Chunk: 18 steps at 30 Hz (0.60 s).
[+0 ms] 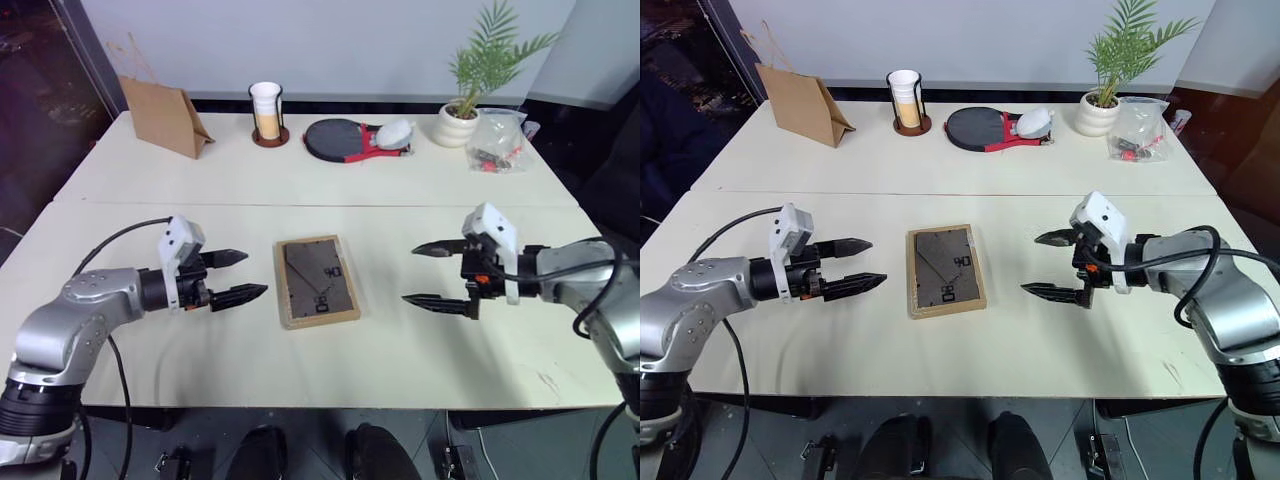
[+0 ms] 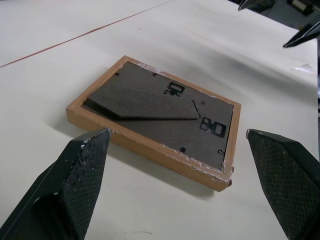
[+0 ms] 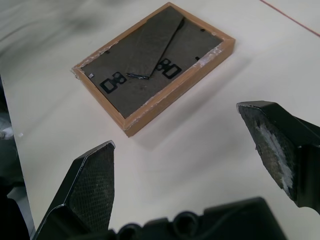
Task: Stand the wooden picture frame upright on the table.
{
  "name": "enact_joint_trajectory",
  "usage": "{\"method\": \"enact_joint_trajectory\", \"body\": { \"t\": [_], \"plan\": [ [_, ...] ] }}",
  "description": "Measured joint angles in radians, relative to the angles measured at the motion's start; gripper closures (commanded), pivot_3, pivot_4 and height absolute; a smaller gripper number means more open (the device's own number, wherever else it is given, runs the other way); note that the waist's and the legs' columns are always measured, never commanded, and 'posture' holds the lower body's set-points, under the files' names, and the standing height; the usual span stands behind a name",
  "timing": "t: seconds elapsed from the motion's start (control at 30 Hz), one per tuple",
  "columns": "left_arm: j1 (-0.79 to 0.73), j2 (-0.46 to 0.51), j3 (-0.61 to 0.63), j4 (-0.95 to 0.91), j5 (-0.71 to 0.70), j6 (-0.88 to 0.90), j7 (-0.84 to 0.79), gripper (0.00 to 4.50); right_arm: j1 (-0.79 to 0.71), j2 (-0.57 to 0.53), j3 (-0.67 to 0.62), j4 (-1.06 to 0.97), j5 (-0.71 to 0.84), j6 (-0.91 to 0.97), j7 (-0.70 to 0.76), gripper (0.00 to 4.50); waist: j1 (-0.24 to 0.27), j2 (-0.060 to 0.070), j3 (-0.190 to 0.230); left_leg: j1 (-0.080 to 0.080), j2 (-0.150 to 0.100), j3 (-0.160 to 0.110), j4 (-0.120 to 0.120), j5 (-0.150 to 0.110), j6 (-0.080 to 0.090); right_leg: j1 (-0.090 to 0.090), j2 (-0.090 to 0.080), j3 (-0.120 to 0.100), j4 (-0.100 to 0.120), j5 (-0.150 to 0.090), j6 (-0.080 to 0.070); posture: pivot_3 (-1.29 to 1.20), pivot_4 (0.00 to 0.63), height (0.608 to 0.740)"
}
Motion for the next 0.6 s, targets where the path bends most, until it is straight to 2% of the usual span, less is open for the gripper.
{"method": "enact_joint_trajectory", "body": {
  "t": [0.6],
  "plan": [
    [0.020, -0.016, 0.002, -0.023, -0.015, 0.003, 0.029, 0.00, -0.023, 0.018, 0.006, 0.004, -0.001, -0.003, -0.028, 0.04, 0.000, 0.000, 0.000, 0.000, 0.000, 0.000, 0.000, 0.000, 0.000, 0.000, 0.000, 0.000, 0.000, 0.000, 0.000, 0.00, 0.150, 0.740]
  ]
}}
